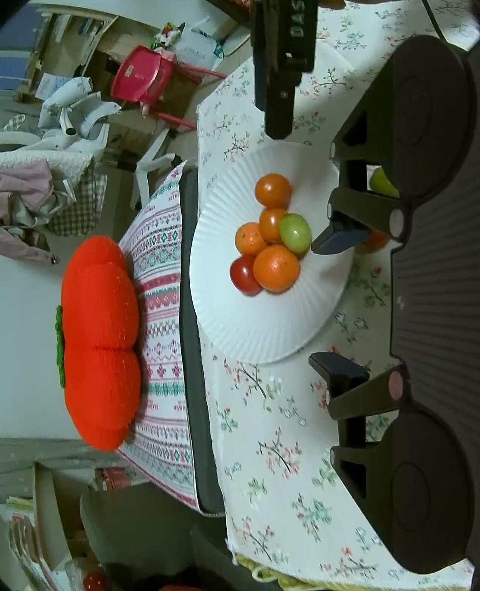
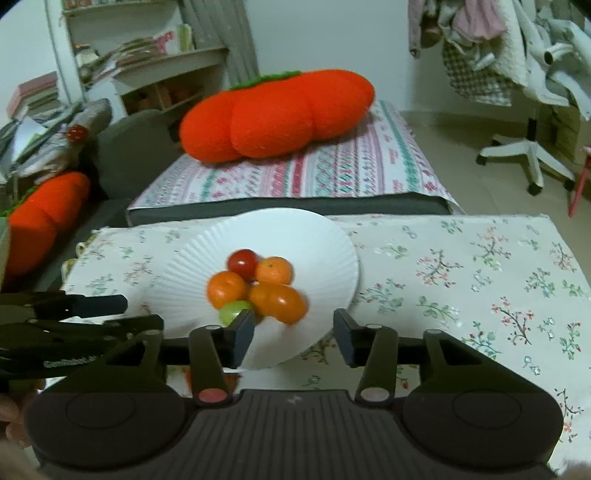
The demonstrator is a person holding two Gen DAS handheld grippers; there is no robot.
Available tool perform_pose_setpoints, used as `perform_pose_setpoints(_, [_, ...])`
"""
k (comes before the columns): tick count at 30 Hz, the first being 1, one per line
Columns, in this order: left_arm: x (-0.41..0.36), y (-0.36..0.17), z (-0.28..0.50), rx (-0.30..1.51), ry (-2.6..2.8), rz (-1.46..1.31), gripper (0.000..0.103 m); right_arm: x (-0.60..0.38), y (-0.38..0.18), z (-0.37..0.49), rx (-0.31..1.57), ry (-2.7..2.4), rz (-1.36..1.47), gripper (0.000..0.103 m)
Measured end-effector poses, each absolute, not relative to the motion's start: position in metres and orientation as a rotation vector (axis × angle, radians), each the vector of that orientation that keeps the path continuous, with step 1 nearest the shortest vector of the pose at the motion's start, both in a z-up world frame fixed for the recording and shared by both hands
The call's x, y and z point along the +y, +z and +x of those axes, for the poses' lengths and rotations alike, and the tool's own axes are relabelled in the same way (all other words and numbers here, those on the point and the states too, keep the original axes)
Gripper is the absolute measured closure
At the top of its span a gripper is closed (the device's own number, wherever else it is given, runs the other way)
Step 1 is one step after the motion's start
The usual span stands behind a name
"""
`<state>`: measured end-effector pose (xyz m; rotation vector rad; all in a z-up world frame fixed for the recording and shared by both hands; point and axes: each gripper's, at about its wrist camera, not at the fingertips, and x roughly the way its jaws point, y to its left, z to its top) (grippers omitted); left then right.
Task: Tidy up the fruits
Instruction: 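Lift both tools off the plate back toward the loose fruits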
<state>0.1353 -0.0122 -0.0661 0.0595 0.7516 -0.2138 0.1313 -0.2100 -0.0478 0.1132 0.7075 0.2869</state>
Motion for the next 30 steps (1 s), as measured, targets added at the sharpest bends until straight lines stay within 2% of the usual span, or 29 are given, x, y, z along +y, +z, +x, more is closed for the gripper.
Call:
perform_pose_setpoints(2, [-0.011, -0.063, 0.130, 0.747, -0.185, 0.070, 0.043, -0.210, -0.044, 0.127, 0.697, 0.304, 0.128, 0.051])
perform_pose_setpoints(4, [-0.009, -0.059, 0.125, 0.737, -0.158, 0.085, 0.028, -0.211, -0.040, 0.123, 0.693, 0.334, 0.157, 0.047])
perform_pose_setpoints(7, [-0.007, -0.052, 0.112, 0.719, -0.125, 0.112, 0.020, -0.211, -0.035, 0.114, 0.680, 0.375, 0.190, 0.025])
perform_pose_setpoints(10, [-0.005, -0.045, 0.101, 0.717, -0.114, 0.111, 0.012, -0.208, -0.031, 0.105, 0.675, 0.407, 0.188, 0.017])
perform_pose_setpoints(11, [-0.005, -0.043, 0.098, 0.716, -0.107, 0.107, 0.011, -0.206, -0.029, 0.101, 0.670, 0.423, 0.177, 0.011])
perform_pose_setpoints(14, [-0.005, -0.038, 0.091, 0.719, -0.101, 0.116, 0.011, -0.198, -0.021, 0.089, 0.628, 0.438, 0.112, 0.001])
perform_pose_setpoints(20, [-0.001, -0.035, 0.079, 0.738, -0.069, 0.116, 0.011, -0.187, -0.018, 0.075, 0.610, 0.481, 0.049, 0.000])
perform_pose_setpoints(30, [0.009, -0.046, 0.067, 0.782, -0.053, 0.117, 0.011, -0.183, -0.040, 0.071, 0.703, 0.494, 0.063, 0.001])
